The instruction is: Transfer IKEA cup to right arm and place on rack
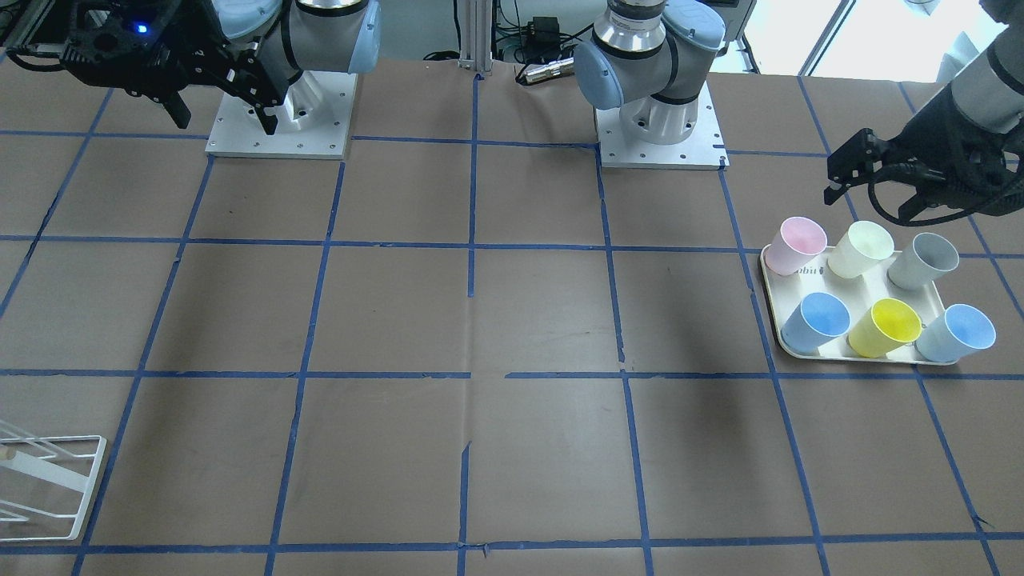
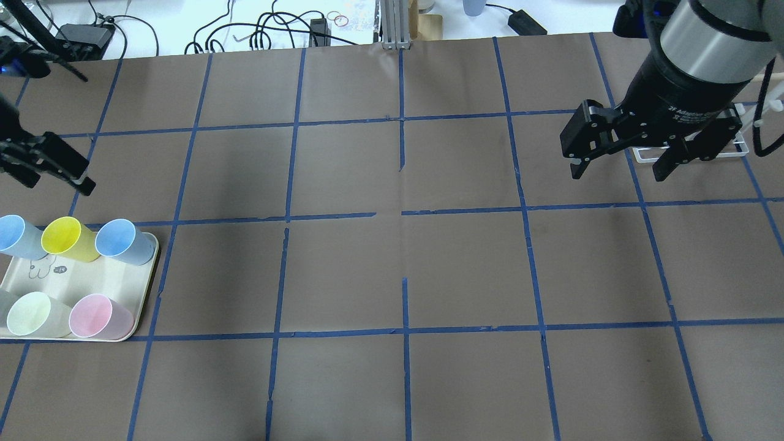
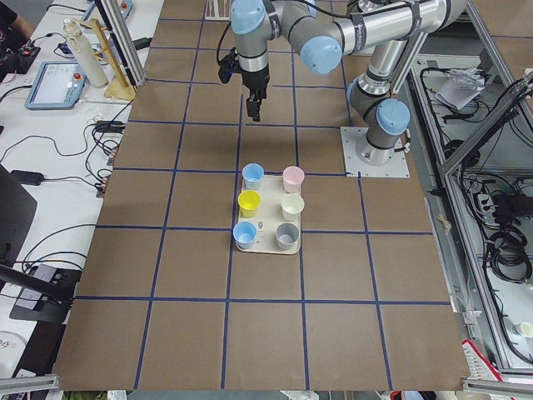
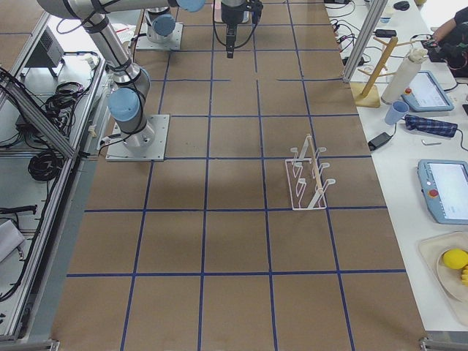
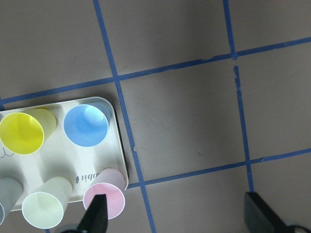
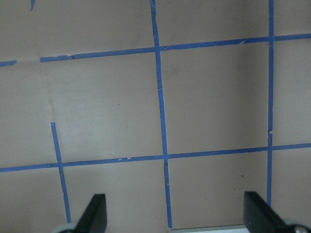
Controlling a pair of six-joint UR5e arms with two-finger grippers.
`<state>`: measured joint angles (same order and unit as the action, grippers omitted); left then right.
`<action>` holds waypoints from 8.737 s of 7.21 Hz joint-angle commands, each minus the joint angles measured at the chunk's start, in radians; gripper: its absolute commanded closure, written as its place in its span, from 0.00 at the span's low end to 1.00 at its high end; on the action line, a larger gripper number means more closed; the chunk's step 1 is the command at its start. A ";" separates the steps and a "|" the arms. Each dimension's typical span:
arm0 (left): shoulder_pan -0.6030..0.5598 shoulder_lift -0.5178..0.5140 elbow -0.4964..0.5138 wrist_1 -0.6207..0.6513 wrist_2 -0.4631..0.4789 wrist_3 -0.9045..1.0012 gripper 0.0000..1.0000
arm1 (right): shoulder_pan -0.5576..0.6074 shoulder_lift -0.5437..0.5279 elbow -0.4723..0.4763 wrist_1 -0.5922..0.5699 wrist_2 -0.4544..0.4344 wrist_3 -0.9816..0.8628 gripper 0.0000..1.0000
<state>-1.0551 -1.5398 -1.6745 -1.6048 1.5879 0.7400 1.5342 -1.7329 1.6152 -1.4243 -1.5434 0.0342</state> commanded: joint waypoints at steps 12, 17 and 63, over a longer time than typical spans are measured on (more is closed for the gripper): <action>0.280 0.001 -0.548 0.602 -0.006 0.665 0.00 | -0.078 0.012 0.208 0.004 1.294 -0.077 0.00; 0.282 -0.017 -0.562 0.624 -0.002 0.673 0.03 | -0.080 0.012 0.227 0.197 1.499 -0.230 0.00; -0.321 0.156 -0.222 -0.649 -1.519 0.409 1.00 | -0.062 -0.050 0.288 0.340 1.534 -0.321 0.34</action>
<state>-1.3760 -1.3843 -1.8960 -2.2531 0.0692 1.1495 1.4726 -1.7824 1.9042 -1.0846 -0.0090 -0.2881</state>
